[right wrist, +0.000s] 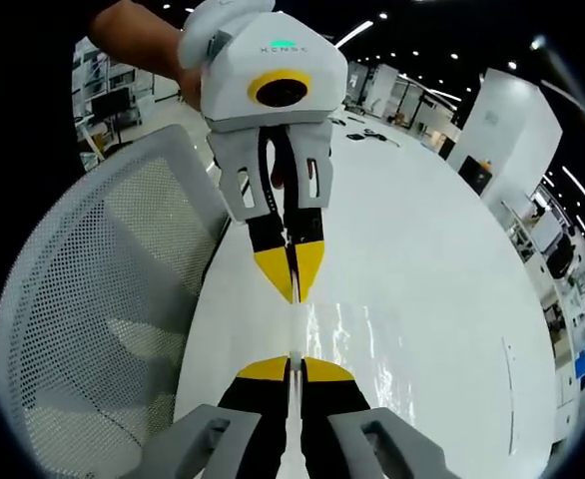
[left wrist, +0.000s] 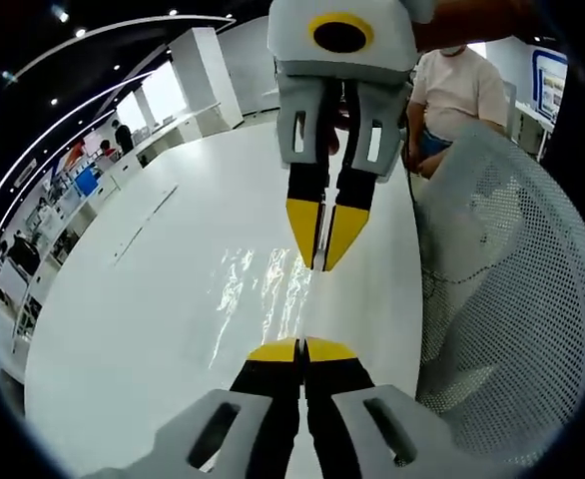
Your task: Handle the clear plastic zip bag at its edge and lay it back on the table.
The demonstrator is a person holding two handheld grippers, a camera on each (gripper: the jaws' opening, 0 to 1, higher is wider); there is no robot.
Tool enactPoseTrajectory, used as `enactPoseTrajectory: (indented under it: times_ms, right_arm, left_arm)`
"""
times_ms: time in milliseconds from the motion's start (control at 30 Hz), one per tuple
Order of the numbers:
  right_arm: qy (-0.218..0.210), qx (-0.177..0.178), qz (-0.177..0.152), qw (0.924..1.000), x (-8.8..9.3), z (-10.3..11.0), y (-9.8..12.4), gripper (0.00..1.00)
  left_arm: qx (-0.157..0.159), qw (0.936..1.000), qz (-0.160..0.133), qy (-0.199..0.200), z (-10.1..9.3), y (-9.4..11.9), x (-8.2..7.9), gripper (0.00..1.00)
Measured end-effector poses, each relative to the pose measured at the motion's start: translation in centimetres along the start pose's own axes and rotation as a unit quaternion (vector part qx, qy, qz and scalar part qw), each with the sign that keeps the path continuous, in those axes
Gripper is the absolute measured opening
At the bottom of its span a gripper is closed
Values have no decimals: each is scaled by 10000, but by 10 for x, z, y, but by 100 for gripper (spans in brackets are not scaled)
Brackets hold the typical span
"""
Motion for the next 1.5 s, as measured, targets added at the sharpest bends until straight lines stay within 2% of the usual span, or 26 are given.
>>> enactPoseTrajectory:
  times_ms: [367,833,1300,1500]
  right_arm:
    - [-106,-5,24,9999,10,2,4,0]
    - [-297,46,139,9995,33,6,13,0]
    - [-414,77,152,9990,42,8,18,0]
    - [-514,67,216,9984,51,10,19,0]
  left_arm:
    - [-9,10000,69,67,1,1,5,0]
    - [0,9998,143,105,2,1,11,0]
    - [16,9998,189,114,3,-1,14,0]
    - [7,9996,242,113,1,-2,16,0]
Point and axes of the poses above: the point that each gripper's makers call its tool centre point, and the gripper's own axes: y roughly backward along the fingers, z roughly to its left, x roughly out of its underside, the point moved 2 cm from there along y, roughly backward along the fingers, and after that the axes turned 14 degrees about -x, right-handed, at the moved point
